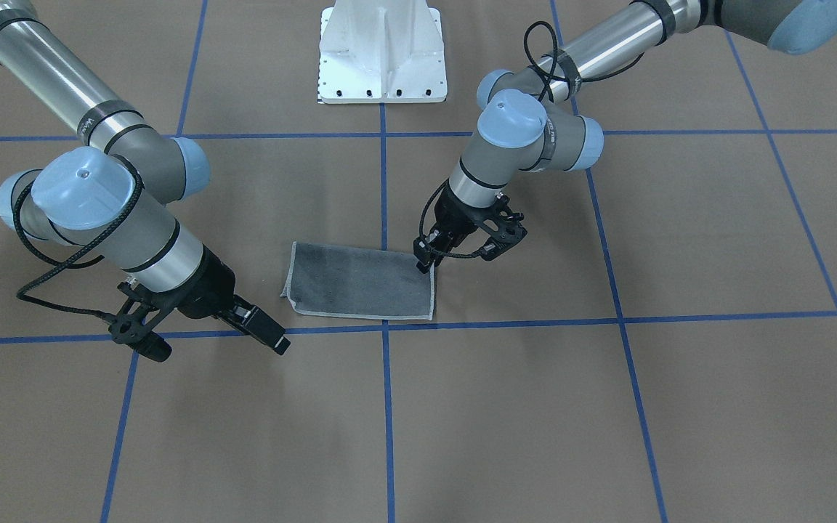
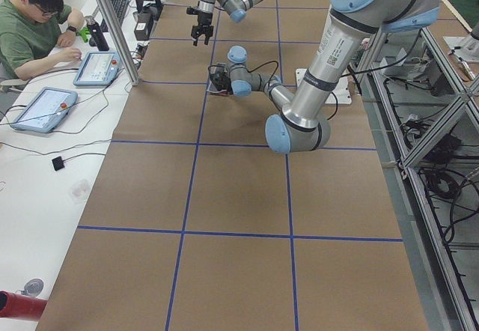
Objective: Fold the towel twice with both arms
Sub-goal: 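Grasp the folded towel's end nearest the left gripper, then lift the grasped towel end upward and toward the far side with the left gripper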
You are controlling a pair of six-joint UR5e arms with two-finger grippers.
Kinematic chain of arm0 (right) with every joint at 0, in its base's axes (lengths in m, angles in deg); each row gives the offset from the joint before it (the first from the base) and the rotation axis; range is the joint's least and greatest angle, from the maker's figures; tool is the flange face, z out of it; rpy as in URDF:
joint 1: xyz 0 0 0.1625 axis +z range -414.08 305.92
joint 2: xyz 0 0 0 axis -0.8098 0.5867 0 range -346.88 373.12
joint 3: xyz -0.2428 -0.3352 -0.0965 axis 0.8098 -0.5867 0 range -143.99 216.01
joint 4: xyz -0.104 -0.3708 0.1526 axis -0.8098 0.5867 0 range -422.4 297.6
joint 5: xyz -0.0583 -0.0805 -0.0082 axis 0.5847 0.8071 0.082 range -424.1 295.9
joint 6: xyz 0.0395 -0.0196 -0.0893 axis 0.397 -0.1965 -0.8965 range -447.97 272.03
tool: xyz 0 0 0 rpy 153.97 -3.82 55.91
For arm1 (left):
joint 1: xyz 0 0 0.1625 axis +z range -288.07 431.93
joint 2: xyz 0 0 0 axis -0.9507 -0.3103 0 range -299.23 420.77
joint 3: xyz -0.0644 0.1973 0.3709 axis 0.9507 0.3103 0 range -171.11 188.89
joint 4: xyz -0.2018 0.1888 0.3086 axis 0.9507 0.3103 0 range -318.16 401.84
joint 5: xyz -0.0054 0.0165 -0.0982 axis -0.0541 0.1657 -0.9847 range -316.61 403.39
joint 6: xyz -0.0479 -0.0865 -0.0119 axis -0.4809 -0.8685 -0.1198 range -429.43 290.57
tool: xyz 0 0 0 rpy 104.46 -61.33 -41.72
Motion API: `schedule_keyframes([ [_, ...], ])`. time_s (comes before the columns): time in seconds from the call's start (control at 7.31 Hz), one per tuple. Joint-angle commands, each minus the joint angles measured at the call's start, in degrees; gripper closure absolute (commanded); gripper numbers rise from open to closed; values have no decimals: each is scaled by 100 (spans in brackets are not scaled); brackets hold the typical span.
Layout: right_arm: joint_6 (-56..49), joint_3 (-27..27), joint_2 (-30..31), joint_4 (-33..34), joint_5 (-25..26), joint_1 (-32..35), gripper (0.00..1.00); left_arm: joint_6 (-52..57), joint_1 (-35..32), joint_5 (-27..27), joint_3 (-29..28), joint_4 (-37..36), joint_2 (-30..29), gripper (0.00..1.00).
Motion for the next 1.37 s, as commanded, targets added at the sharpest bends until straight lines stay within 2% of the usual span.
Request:
schedule_keyframes([
  [0.0,-10,-8,79,-101,0,0,1,-15,-35,-7,-7,-6,-9,100],
  [0.55,-1,0,123,-172,0,0,1,-6,-236,-42,-7,-15,-61,100],
  [0.82,16,0,298,-540,-9,0,1,47,-482,-42,-60,-15,-122,100],
  [1.23,17,79,325,-559,-9,9,1,56,-668,-7,-910,38,-868,100],
])
